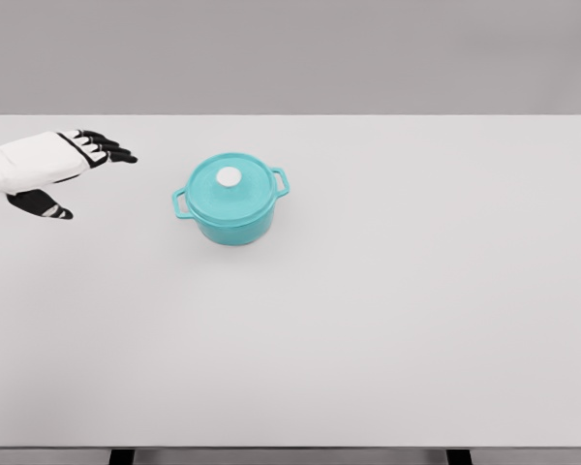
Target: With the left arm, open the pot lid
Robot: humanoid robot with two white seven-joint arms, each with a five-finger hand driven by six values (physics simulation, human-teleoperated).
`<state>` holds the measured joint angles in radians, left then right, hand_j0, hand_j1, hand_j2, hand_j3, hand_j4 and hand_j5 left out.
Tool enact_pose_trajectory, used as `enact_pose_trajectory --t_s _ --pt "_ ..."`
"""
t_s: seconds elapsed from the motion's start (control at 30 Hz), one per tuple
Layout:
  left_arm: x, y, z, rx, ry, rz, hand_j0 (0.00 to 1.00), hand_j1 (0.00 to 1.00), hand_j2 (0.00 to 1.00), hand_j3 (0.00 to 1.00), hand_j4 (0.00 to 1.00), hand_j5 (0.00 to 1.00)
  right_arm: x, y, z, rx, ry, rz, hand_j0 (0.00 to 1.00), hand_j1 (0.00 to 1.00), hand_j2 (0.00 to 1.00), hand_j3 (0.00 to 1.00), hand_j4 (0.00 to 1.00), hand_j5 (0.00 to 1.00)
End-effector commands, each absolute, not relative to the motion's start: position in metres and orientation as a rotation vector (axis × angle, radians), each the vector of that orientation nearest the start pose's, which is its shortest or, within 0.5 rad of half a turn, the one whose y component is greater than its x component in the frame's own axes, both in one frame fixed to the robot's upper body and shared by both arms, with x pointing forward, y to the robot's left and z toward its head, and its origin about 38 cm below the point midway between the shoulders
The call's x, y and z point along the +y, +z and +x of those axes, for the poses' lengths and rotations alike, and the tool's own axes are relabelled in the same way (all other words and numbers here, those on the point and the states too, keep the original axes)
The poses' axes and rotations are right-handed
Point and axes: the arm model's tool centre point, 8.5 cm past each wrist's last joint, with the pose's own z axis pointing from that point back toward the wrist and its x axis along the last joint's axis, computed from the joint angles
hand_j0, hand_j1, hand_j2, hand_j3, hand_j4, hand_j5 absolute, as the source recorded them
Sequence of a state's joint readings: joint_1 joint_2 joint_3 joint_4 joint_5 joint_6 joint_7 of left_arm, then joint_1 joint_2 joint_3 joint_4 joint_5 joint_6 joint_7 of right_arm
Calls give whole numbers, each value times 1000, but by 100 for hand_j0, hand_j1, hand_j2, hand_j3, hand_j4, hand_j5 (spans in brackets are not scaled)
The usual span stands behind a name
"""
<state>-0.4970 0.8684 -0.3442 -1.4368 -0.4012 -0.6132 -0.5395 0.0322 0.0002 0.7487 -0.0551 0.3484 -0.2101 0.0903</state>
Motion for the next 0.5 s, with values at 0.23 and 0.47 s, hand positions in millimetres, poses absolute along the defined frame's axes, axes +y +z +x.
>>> enact_pose_trajectory --t_s 0.23,0.47 --pt "343 239 428 -1419 -1994 504 100 100 100 100 100 100 -236 -262 -3 -113 1104 146 100 100 100 100 100 100" --pt "302 272 439 -1534 -2061 370 100 100 100 100 100 100 -236 -262 -3 -113 1104 146 100 100 100 100 100 100"
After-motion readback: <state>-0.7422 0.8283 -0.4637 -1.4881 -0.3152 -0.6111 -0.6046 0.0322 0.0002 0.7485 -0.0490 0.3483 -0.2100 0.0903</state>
